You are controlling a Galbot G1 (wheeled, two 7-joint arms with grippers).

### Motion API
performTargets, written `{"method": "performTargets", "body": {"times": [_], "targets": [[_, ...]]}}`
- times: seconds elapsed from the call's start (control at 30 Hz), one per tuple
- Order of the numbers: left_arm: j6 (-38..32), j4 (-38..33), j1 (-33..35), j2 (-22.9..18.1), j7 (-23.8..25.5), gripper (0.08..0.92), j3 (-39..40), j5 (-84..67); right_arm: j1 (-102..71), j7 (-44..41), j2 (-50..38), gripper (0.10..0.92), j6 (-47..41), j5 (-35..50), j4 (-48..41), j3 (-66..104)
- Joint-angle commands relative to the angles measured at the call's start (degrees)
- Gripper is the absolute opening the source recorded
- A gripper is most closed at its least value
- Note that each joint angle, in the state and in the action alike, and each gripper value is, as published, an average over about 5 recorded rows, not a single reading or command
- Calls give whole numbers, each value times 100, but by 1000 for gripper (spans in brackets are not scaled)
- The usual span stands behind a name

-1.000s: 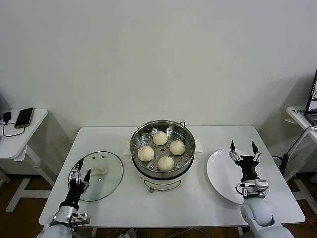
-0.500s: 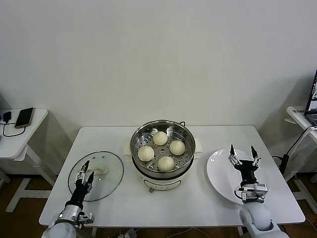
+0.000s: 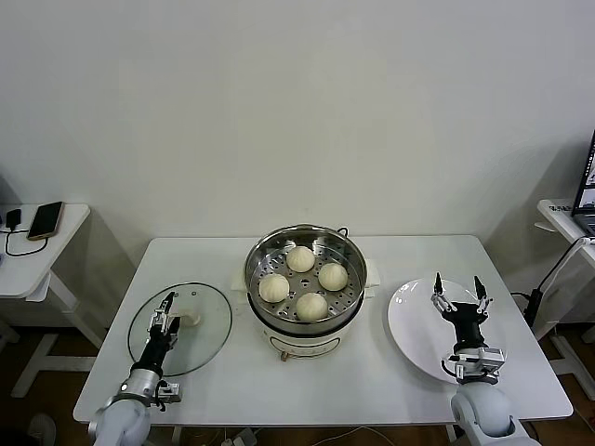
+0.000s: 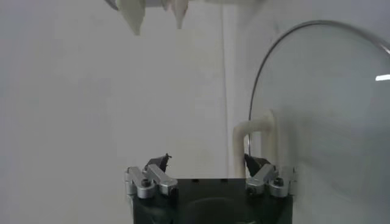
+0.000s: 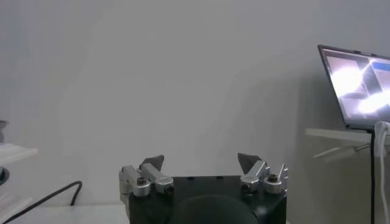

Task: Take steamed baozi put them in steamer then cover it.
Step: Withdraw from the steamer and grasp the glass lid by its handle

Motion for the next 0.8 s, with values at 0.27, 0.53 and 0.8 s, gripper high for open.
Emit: {"method": "performTargets", "body": {"times": [0.27, 0.53, 0.8], "targets": [[-213, 869, -557, -132, -94, 740, 35, 94, -47, 4, 46, 823, 22, -55, 21, 59], [-271, 809, -533, -143, -154, 506, -4, -62, -29, 10, 61, 823, 22, -70, 35, 61], [-244, 259, -370, -34, -138, 273, -112, -403, -15, 20, 110, 823, 28, -102, 44, 39]]}}
